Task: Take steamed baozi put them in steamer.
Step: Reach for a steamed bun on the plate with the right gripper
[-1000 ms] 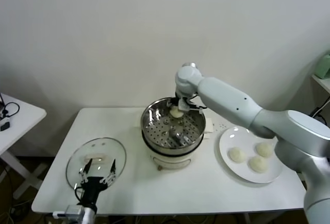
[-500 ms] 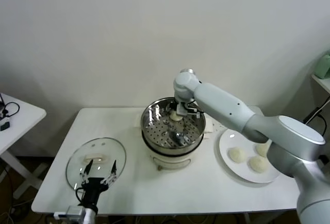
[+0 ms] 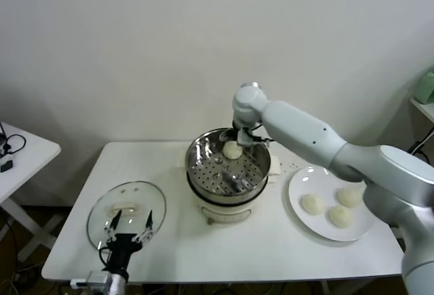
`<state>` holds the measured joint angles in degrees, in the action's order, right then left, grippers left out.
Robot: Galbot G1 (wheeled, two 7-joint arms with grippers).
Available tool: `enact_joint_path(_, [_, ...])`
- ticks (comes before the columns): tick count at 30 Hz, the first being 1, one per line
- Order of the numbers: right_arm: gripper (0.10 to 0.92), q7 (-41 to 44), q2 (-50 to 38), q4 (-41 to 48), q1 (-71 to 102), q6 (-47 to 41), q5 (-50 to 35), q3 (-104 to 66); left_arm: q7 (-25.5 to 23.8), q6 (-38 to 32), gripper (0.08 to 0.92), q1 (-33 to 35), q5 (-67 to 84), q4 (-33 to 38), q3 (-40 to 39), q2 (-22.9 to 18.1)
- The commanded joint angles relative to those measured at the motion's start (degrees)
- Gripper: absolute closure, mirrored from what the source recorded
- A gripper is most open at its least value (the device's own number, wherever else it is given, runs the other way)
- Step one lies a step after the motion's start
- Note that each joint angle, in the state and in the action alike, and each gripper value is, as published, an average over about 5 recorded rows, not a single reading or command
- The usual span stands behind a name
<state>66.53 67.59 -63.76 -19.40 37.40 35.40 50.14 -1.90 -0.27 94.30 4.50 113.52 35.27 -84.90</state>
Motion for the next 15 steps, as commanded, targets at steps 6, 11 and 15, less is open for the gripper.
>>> enact_joint_path(6, [0.203, 2.3, -17.3, -6.5, -19.2, -21.1, -43.8, 15.8, 0.1, 1.4, 0.177, -0.2, 0.2, 0.8, -0.5, 0.1])
enact_joint_path(11, [0.203, 2.8, -25.2, -6.0, -19.0, -31.5, -56.0, 20.8, 0.0, 1.1, 0.177, -0.4, 0.1, 0.7, -1.2, 0.1])
enact_joint_path(15, [0.203, 3.0, -31.0, -5.8, -11.6, -37.0, -57.1, 17.5, 0.1, 1.1, 0.177, -1.0, -0.5, 0.8, -1.6, -0.1])
